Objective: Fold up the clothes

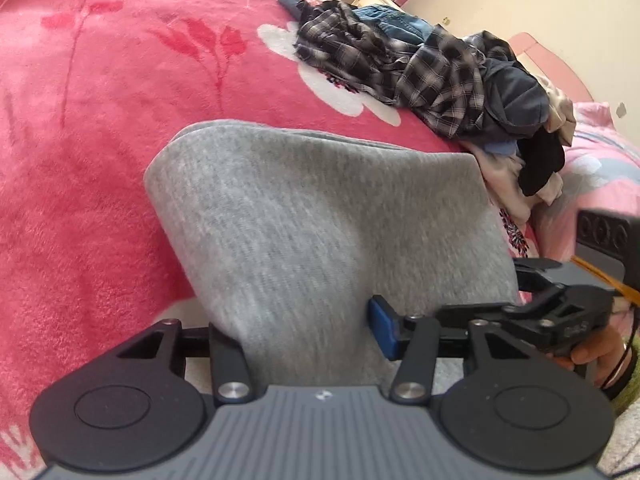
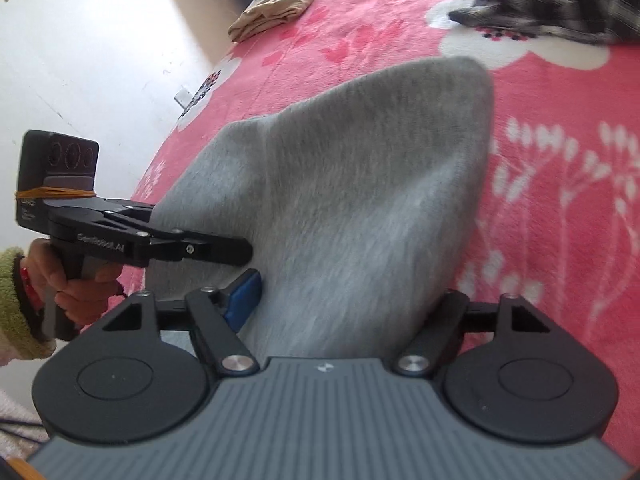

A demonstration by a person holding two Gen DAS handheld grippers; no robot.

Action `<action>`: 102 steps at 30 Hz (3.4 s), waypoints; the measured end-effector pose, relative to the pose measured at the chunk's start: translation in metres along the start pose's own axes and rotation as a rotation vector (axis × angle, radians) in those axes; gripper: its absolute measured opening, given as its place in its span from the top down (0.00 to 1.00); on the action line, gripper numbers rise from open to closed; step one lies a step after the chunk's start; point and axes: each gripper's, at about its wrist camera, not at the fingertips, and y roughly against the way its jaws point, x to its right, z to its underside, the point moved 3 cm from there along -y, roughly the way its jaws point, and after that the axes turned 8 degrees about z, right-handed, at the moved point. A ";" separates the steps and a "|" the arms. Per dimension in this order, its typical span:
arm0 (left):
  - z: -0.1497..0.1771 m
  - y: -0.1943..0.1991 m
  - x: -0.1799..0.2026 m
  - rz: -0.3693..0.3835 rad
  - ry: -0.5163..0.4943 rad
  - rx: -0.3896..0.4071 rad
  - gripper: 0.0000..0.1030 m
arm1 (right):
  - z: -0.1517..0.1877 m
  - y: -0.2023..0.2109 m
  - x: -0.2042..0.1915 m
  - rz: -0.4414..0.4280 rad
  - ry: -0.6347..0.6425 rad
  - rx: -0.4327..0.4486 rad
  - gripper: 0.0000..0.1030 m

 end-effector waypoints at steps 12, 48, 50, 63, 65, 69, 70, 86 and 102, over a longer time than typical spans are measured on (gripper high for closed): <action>-0.002 -0.002 -0.015 0.024 0.086 -0.034 0.43 | 0.022 0.037 0.039 -0.097 -0.174 0.083 0.23; 0.004 0.006 -0.019 -0.026 0.082 -0.017 0.40 | 0.005 0.015 0.084 -0.222 -0.274 0.019 0.21; 0.004 0.004 -0.017 -0.028 0.070 -0.015 0.39 | 0.005 0.014 0.082 -0.222 -0.269 0.014 0.16; 0.008 0.004 -0.012 -0.029 0.028 0.010 0.38 | -0.006 0.031 0.071 0.026 -0.267 0.086 0.01; 0.008 0.004 -0.012 -0.032 0.025 0.010 0.38 | -0.008 0.037 0.074 0.094 -0.278 0.119 0.01; 0.008 0.004 -0.010 -0.041 0.024 0.013 0.38 | -0.014 0.048 0.079 0.204 -0.254 0.186 0.01; 0.008 0.004 -0.010 -0.044 0.022 0.013 0.38 | -0.016 0.051 0.079 0.231 -0.240 0.203 0.01; 0.009 0.001 -0.003 -0.078 0.007 0.015 0.35 | -0.025 0.079 0.053 0.463 0.012 0.420 0.01; 0.009 -0.001 0.000 -0.087 0.000 0.015 0.33 | -0.022 0.079 0.041 0.443 0.089 0.419 0.01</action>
